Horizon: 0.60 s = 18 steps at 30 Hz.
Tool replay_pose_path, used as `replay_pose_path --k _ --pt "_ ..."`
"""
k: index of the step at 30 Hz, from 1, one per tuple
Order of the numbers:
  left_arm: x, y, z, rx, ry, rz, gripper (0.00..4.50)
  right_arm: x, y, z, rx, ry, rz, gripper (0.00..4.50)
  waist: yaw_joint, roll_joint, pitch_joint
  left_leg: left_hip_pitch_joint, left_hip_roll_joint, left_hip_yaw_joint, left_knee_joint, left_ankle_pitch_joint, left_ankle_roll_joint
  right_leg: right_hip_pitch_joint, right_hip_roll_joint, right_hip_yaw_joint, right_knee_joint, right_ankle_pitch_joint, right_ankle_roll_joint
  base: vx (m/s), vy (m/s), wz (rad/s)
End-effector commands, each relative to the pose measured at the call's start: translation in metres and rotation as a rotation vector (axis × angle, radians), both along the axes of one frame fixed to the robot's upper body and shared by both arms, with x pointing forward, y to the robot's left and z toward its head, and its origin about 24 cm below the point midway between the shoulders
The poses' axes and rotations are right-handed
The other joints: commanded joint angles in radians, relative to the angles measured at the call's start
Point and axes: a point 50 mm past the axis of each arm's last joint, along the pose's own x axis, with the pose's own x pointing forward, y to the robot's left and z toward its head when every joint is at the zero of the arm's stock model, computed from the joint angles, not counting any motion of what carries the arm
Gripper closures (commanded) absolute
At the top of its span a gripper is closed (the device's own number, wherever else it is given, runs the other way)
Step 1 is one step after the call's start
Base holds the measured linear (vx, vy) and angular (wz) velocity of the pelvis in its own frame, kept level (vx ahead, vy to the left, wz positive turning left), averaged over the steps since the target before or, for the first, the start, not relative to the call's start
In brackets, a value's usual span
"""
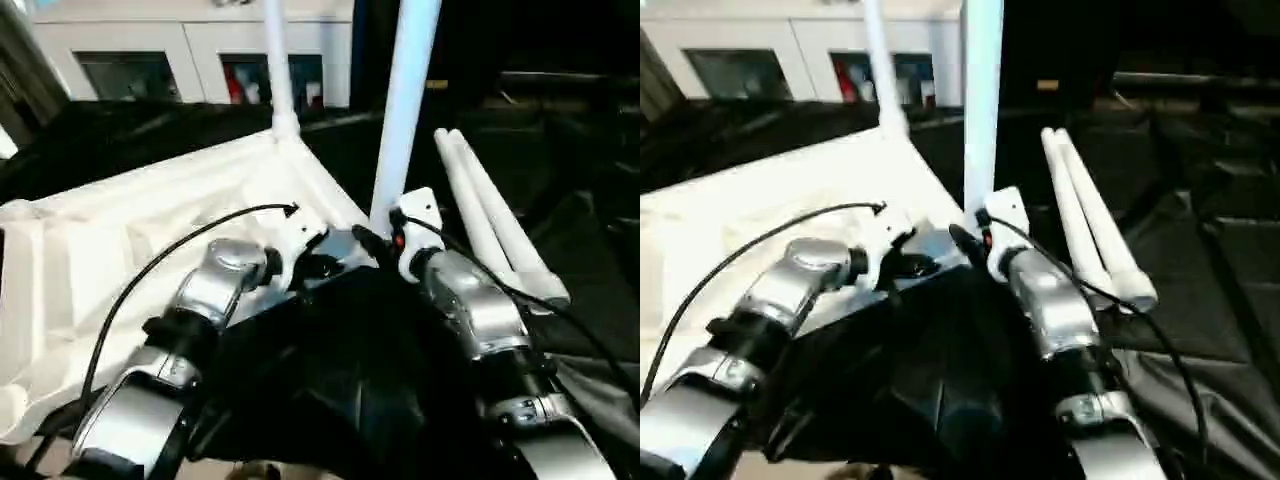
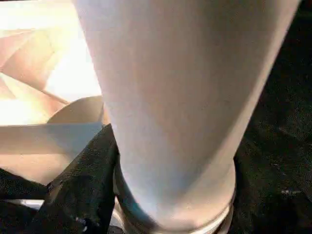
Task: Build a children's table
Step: Rotate leg to tighten
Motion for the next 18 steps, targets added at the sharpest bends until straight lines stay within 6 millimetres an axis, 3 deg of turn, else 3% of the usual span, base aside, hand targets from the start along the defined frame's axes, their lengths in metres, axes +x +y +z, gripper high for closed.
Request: replay_pose_path --k 1,4,7,12,14,15,18 --pt "0.002 -0.028 0.025 -0.095 -0.097 -0.066 4.5 -0.019 0.056 -0.009 0.085 0.064 0.237 1.08 0.002 -0.011 -0.081 0.005 0.032 -0.014 -0.063 -0.121 0.08 0.066 -0.071 0.057 -0.072 -0.145 -0.236 0.0 0.0 0.0" --pt "-0.003 -0.025 0.022 -0.083 -0.101 -0.11 4.5 -0.02 0.052 -0.009 0.066 0.061 0.271 0.72 0.002 -0.013 -0.077 0.005 0.032 -0.013 -0.064 -0.149 0.076 0.065 -0.074 0.057 -0.079 -0.205 -0.224 0.0 0.0 0.0" --pt "-0.006 -0.018 0.02 -0.077 -0.095 -0.15 4.5 -0.02 0.044 -0.005 0.036 0.028 0.313 0.52 -0.001 -0.013 -0.076 0.003 0.033 -0.014 -0.065 -0.15 0.076 0.065 -0.072 0.057 -0.078 -0.207 -0.218 0.0 0.0 0.0" --pt "-0.013 -0.005 0.018 -0.075 -0.077 -0.243 4.5 -0.028 0.022 0.008 0.013 -0.001 0.481 0.52 0.003 -0.011 -0.078 0.004 0.036 -0.013 -0.064 -0.136 0.096 0.065 -0.071 0.059 -0.072 -0.159 -0.231 0.0 0.0 0.0" --pt "-0.018 -0.001 0.018 -0.079 -0.066 -0.296 4.5 -0.034 0.014 0.01 0.006 0.0 0.55 0.52 0.01 -0.013 -0.077 0.005 0.038 -0.013 -0.064 -0.145 0.102 0.068 -0.073 0.059 -0.074 -0.167 -0.228 0.0 0.0 0.0" --pt "-0.021 0.001 0.019 -0.083 -0.058 -0.327 4.5 -0.037 0.01 0.012 0.0 0.002 0.589 0.52 0.01 -0.009 -0.077 0.006 0.04 -0.012 -0.064 -0.144 0.105 0.063 -0.072 0.06 -0.073 -0.163 -0.233 0.0 0.0 0.0" --pt "-0.031 0.009 0.02 -0.084 -0.034 -0.443 4.5 -0.049 -0.007 0.014 -0.049 0.029 0.716 0.52 0.022 -0.009 -0.074 0.009 0.044 -0.011 -0.066 -0.17 0.099 0.06 -0.072 0.06 -0.077 -0.207 -0.226 0.0 0.0 0.0"
